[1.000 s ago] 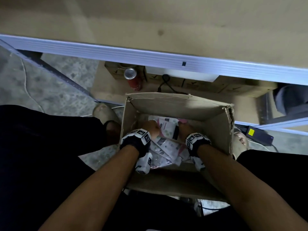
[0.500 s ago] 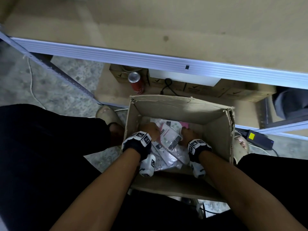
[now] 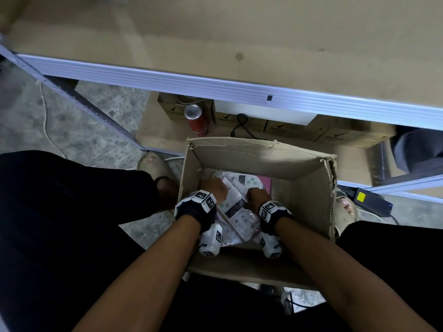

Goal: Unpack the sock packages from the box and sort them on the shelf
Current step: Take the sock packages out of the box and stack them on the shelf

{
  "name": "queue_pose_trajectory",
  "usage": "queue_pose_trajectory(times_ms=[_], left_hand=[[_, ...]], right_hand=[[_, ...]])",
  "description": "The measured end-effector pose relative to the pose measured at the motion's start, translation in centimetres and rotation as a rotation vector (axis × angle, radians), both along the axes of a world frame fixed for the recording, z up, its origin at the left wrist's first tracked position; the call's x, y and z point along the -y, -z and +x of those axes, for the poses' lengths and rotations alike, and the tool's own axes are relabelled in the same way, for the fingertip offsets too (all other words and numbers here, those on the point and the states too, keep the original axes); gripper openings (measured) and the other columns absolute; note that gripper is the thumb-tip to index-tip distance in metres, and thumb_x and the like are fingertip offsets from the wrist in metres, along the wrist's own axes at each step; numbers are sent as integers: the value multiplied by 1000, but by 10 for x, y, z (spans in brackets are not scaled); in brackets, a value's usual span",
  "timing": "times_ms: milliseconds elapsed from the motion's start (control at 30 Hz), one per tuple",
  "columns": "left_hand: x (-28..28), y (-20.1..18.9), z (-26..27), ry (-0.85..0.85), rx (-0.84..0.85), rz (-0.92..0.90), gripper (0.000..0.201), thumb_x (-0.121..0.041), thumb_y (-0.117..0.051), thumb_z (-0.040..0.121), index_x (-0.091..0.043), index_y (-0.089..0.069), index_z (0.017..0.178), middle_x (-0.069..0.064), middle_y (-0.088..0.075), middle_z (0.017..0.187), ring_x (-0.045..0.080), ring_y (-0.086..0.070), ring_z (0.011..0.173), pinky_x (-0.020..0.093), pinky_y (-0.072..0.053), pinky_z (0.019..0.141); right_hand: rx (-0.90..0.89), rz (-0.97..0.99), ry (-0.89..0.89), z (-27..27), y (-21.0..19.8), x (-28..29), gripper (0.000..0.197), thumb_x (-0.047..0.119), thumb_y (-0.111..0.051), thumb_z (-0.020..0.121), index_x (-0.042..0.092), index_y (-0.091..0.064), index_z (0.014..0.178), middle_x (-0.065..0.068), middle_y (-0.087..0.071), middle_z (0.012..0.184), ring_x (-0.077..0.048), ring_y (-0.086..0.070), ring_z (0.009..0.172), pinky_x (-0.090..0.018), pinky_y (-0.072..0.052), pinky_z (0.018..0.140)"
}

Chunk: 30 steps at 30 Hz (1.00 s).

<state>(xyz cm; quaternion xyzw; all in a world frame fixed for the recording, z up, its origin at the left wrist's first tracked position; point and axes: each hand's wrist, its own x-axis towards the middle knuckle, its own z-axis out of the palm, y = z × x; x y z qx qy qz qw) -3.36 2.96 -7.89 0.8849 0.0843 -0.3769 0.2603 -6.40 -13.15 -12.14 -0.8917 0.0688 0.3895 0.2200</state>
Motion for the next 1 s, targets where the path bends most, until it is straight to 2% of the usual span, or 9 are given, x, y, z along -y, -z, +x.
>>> queue_pose_trajectory(times_ms=[133,267,367,467,533,633,767,867,1000], left_hand=[[0,0,0,6,-5,12,30,-12,-52,98,2,-67,120,21,-68,121,36,-64,115,42,-52,99],[0,1,1,36,1,41,30,-12,-52,97,1,-67,120,20,-68,122,34,-64,115,41,-51,100],[3,4,2,76,8,64,31,-14,-52,98,1,-66,122,19,-67,125,32,-63,117,39,-50,101],[11,8,3,227,-38,90,35,-21,-51,100,1,-64,126,20,-63,131,33,-60,121,35,-48,103],[19,13,4,341,-78,61,31,-18,-56,97,-1,-67,120,20,-65,127,33,-63,116,35,-52,97],[30,27,-1,483,-46,58,28,-16,-53,97,-6,-65,121,18,-63,129,35,-61,116,36,-51,96],[47,48,-7,651,140,42,42,-13,-55,94,-12,-50,136,14,-44,145,37,-47,128,41,-42,106],[57,60,-8,799,241,85,62,-11,-56,93,-11,-34,151,16,-31,156,39,-38,138,50,-39,110],[59,70,-1,851,278,167,57,-10,-38,102,-11,-24,157,13,-21,163,34,-29,146,45,-28,118]], right_hand=[[-57,77,52,-2,2,-4,40,23,-69,92,-2,-57,121,-18,-62,125,-31,-60,115,-34,-47,90],[-174,153,26,2,-5,-1,37,22,-63,96,-8,-65,117,-22,-66,122,-33,-63,112,-36,-50,95],[-183,145,14,11,-18,13,38,26,-58,99,-7,-66,116,-23,-65,123,-31,-63,105,-31,-51,81],[-87,54,23,21,-32,34,46,32,-55,100,-3,-57,130,-19,-54,139,-30,-54,124,-29,-43,95],[-30,-13,-15,24,-40,45,48,28,-54,101,-2,-49,138,-19,-49,145,-33,-49,131,-33,-40,101],[91,-105,-27,25,-53,53,33,16,-58,96,2,-55,125,-23,-59,131,-39,-58,119,-46,-50,97],[255,-149,27,20,-75,60,27,9,-59,88,5,-51,113,-21,-65,115,-41,-64,106,-47,-54,85],[354,-193,67,15,-85,58,38,12,-63,87,7,-47,121,-18,-61,123,-41,-61,113,-46,-50,94],[388,-287,66,9,-90,51,36,12,-56,93,10,-45,126,-13,-58,129,-36,-57,119,-46,-44,103]])
